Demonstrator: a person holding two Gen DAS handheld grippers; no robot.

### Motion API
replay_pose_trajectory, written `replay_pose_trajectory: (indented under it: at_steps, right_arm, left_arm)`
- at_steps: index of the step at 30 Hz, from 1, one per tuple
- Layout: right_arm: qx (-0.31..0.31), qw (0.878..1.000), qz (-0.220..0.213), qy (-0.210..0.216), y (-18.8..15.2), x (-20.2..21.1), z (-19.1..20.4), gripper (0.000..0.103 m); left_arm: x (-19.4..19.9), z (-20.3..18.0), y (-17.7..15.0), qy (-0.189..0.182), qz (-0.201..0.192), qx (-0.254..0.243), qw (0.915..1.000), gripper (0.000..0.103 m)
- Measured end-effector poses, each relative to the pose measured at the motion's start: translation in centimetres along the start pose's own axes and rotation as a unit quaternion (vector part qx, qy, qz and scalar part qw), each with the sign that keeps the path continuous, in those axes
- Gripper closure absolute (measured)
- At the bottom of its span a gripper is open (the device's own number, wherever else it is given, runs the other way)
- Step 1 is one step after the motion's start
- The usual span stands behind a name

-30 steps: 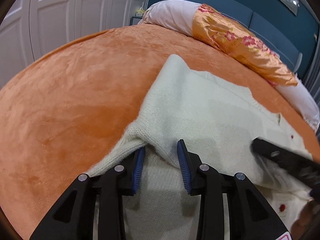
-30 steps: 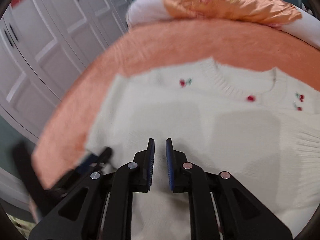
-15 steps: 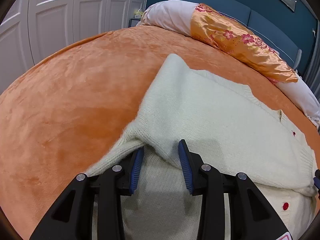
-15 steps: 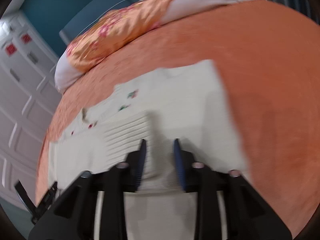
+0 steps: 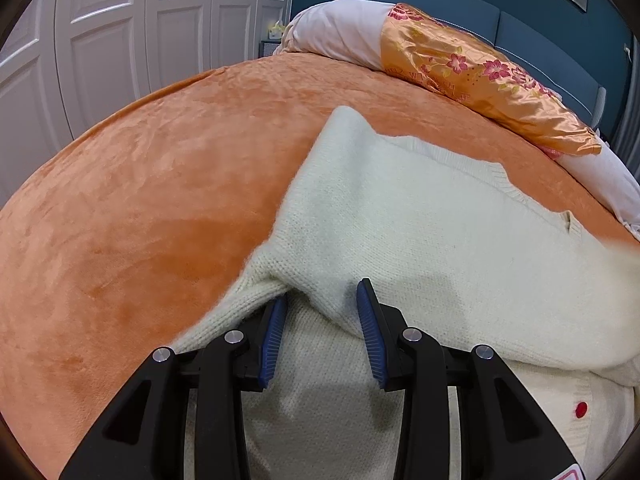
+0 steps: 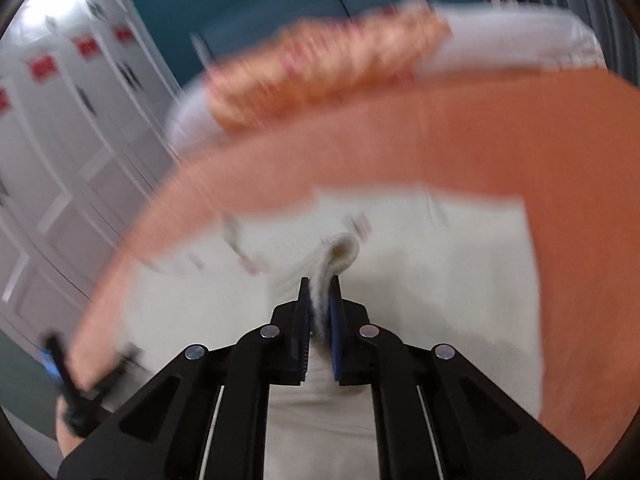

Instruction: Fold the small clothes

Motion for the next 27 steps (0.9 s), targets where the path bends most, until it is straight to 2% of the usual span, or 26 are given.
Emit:
replay_pose_trajectory:
  at_steps: [1, 2, 3, 4, 5, 8, 11, 13, 14, 16, 18, 20, 23, 25, 27]
  right_arm:
    - [0.005, 1.0, -0.009, -0.01, -0.1, 0.3, -0.5, 0.096]
    - [0.009, 0.999, 0.014, -0.037, -1.0, -1.0, -1.7, 0.096]
    - [0.007, 0.995, 0.069, -0.077, -2.9, -3.6, -3.8, 0.096]
    - [0.004, 0.99, 0.105, -0.098, -4.4, -5.0, -5.1, 0.096]
    - [-0.002, 0.99, 0.108, -0.094, -5.1, -5.4, -5.7, 0.096]
    - [-0.046, 0.992, 0.087, -0.084, -3.7, -3.5, -5.1, 0.095]
    - [-0.045, 0.993, 0.036, -0.102, -2.2, -1.0, -3.2, 0.093]
    - [-0.043, 0.996, 0.009, -0.082, -2.0, 0.6, -1.4, 0.093]
    - [-0.039, 0.997, 0.011, -0.06, -2.1, 0.5, 0.0, 0.093]
    - [0.01, 0.999, 0.049, -0.022, -3.9, -0.6, 4.2, 0.093]
    - [0.073, 0.993, 0.092, 0.012, -6.9, -2.5, 8.3, 0.093]
    - [0.125, 0.984, 0.123, 0.013, -9.7, -4.4, 10.4, 0.093]
    - [0.141, 0.98, 0.137, -0.014, -11.5, -6.2, 9.5, 0.098]
    - [0.107, 0.986, 0.131, 0.001, -11.1, -5.4, 7.6, 0.101]
    - [0.082, 0.989, 0.116, -0.027, -10.2, -3.9, 4.6, 0.101]
  left_arm:
    - [0.0, 0.0, 0.0, 0.001, 0.0, -0.001, 1.0, 0.067]
    - [0.0, 0.0, 0.1, 0.002, -0.001, -0.002, 1.0, 0.067]
    - [0.0, 0.0, 0.1, 0.003, 0.0, -0.003, 1.0, 0.067]
    - [0.0, -0.1, 0.1, 0.003, 0.0, -0.003, 1.0, 0.067]
    - [-0.1, 0.0, 0.1, 0.003, 0.0, -0.003, 1.0, 0.067]
    - [-0.1, -0.2, 0.1, 0.003, -0.001, -0.003, 1.0, 0.067]
    - [-0.1, -0.1, 0.1, 0.002, -0.001, -0.002, 1.0, 0.067]
    - [-0.1, -0.2, 0.1, 0.003, -0.001, -0.002, 1.0, 0.067]
    - [-0.1, -0.2, 0.1, 0.003, 0.0, -0.002, 1.0, 0.067]
    - [-0.1, -0.2, 0.1, 0.003, -0.001, -0.003, 1.0, 0.067]
    - [-0.1, -0.2, 0.1, 0.002, 0.0, -0.002, 1.0, 0.067]
    - [-0.1, -0.2, 0.1, 0.002, 0.0, -0.002, 1.0, 0.067]
    - [-0.1, -0.2, 0.0, 0.002, -0.001, -0.002, 1.0, 0.066]
    - [-0.1, -0.2, 0.0, 0.002, -0.001, -0.002, 1.0, 0.066]
    - [-0.2, -0.2, 0.1, 0.0, -0.003, -0.001, 1.0, 0.066]
Point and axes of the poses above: each gripper's, at about its wrist camera, not at the fingertips, and x roughly against the way its jaws point, z to its left, y to its top, the point moved 7 cm from there along -x, roughly the way its jaws point, and after that the axes turned 5 degrees about -x, right-handed, at the moved point
